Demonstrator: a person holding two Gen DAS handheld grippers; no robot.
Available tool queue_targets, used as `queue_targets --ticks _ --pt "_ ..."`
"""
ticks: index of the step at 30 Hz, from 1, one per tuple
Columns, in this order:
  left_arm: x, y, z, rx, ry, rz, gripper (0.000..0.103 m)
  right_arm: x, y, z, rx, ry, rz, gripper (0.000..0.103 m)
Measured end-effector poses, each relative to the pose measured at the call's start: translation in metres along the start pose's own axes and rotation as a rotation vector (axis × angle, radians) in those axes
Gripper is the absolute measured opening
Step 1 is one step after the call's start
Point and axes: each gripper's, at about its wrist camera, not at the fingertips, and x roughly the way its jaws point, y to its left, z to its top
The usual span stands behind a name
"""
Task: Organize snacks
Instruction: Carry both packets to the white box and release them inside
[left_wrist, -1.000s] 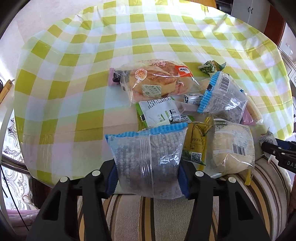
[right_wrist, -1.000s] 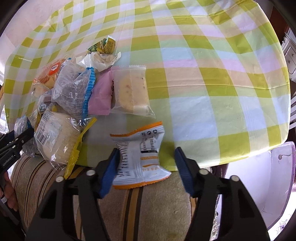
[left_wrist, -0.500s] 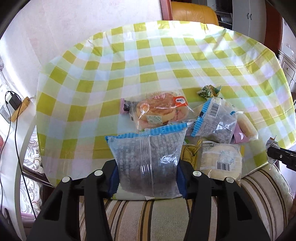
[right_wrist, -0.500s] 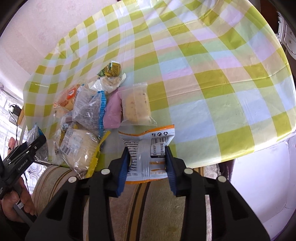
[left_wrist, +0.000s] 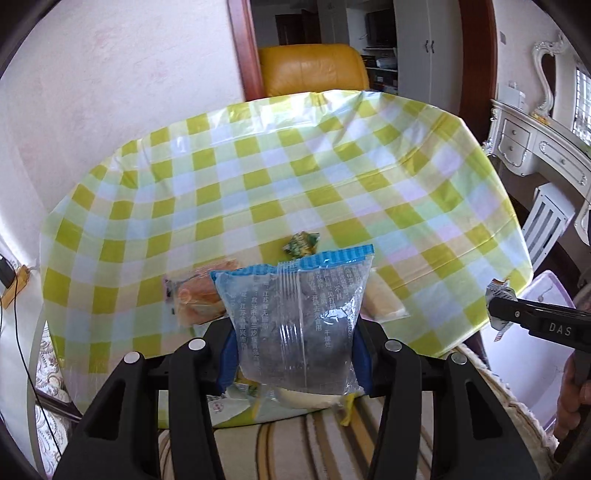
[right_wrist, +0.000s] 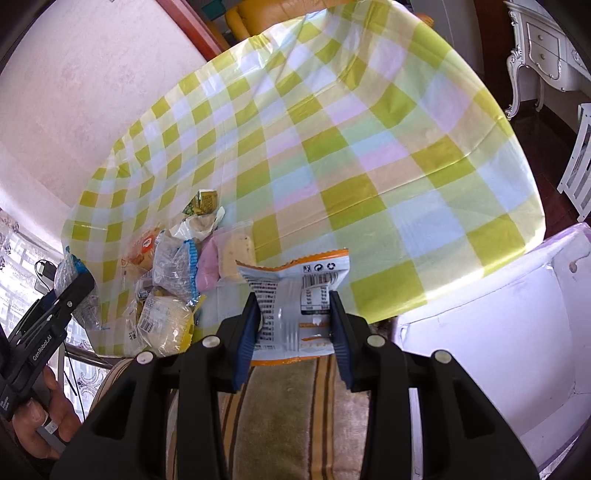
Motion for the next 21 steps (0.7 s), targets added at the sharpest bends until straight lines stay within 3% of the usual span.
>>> queue_targets --ticks 11,21 --pt "0.013 -0.116 -0.001 0.121 0.078 -0.347 0.048 -0.036 -0.09 -0.016 0.158 -0.051 -0.136 0.037" --pt "0.046 -0.205 -0.032 0.216 0.279 -0.591 0.048 -0.045 -0.172 -0.059 0.318 -0.011 -0.285 0.037"
